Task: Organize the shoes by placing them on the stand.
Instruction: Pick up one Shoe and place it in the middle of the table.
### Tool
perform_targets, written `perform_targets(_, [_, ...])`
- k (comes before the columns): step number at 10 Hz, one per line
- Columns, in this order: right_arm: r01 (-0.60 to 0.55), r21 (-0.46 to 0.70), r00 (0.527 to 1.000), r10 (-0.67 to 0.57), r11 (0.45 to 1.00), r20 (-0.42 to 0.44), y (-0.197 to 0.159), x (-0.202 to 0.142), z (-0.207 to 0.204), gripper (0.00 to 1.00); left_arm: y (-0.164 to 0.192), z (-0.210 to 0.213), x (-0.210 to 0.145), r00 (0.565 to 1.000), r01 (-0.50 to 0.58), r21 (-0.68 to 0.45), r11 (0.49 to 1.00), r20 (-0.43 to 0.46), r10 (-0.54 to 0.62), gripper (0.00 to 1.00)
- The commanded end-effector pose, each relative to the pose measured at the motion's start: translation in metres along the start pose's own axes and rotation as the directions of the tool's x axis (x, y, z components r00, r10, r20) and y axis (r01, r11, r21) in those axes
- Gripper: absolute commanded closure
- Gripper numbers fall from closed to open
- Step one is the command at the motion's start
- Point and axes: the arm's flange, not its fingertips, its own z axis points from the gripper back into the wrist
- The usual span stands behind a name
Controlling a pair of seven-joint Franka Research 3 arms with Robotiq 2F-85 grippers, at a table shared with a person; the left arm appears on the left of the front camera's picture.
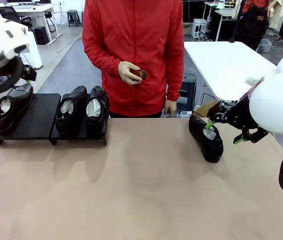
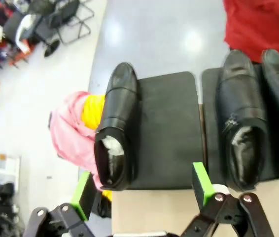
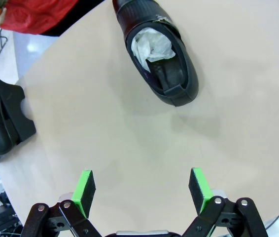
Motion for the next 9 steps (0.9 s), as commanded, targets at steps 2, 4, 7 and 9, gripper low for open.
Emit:
perform_targets(2, [-0.014, 0.018, 1.0, 0.014, 1.0, 0.0, 0.0, 0.002, 0.0, 0.0, -0.038, 0.026, -0.038, 0.982, 0.149, -0.19, 0.97, -0.084, -0.167, 0.0])
perform_targets(4, [-0.014, 0.018, 1.0, 0.014, 1.0, 0.0, 0.0, 0.002, 0.0, 0.0, -0.043, 0.031, -0.04, 0.955, 0.093, -0.332, 0.939, -0.238, -0.179, 0.0])
perform_targets(7, [0.0, 0.0, 1.0, 0.0, 1.0, 0.0, 0.0, 0.0, 0.0, 0.0, -0.055, 0.039, -0.048, 0.899, 0.127, -0.423, 0.897, -0.333, -0.284, 0.0])
perform_targets(9, [-0.136, -0.066, 0.991, 0.137, 0.988, 0.011, 0.017, 0.028, -0.007, 0.0, -0.06, 0.029, -0.051, 0.862, 0.065, -0.487, 0.871, -0.412, -0.295, 0.0])
